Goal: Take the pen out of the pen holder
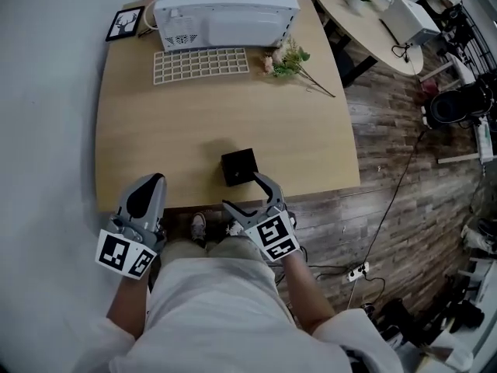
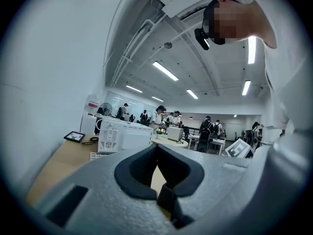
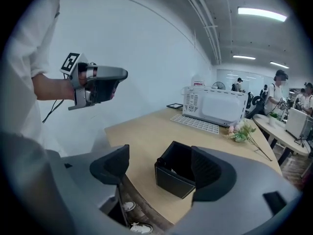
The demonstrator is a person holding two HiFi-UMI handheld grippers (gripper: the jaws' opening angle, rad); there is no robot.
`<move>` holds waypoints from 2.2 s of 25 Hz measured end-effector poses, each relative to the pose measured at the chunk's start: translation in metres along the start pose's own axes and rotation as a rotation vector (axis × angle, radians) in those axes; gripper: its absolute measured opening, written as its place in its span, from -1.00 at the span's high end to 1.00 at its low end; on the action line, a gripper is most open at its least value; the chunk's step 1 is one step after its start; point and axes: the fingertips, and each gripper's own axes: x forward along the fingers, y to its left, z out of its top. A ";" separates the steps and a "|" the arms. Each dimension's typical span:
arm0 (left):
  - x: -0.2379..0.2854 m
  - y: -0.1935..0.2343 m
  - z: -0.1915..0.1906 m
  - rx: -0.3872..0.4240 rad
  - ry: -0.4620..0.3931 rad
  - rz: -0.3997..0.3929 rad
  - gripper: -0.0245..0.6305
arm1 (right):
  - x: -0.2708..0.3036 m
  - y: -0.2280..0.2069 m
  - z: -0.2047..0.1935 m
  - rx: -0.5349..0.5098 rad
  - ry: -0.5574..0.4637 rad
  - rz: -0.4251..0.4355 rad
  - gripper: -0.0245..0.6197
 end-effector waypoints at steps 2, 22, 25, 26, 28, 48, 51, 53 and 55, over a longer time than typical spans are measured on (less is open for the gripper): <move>-0.004 0.003 0.001 0.003 0.001 0.022 0.89 | 0.009 0.001 -0.006 -0.039 0.026 0.017 -0.23; -0.045 0.030 0.001 -0.005 0.007 0.180 0.89 | 0.052 -0.004 -0.028 -0.180 0.166 0.058 0.29; -0.046 0.035 0.000 -0.015 0.004 0.190 0.89 | 0.054 -0.006 -0.030 -0.200 0.186 0.064 0.35; -0.046 0.036 0.000 -0.017 0.002 0.191 0.89 | 0.055 -0.005 -0.031 -0.205 0.191 0.069 0.35; -0.044 0.037 0.001 -0.018 -0.005 0.189 0.89 | 0.055 -0.004 -0.031 -0.210 0.196 0.080 0.36; -0.045 0.040 0.004 -0.045 -0.040 0.196 0.89 | 0.047 -0.001 -0.030 -0.040 0.178 0.184 0.57; -0.044 0.040 0.003 -0.048 -0.038 0.193 0.89 | 0.047 -0.003 -0.030 -0.015 0.167 0.182 0.57; -0.042 0.040 0.002 -0.049 -0.036 0.190 0.89 | 0.047 -0.004 -0.030 -0.005 0.161 0.178 0.58; -0.041 0.040 0.002 -0.048 -0.035 0.187 0.89 | 0.046 -0.005 -0.030 0.014 0.159 0.178 0.58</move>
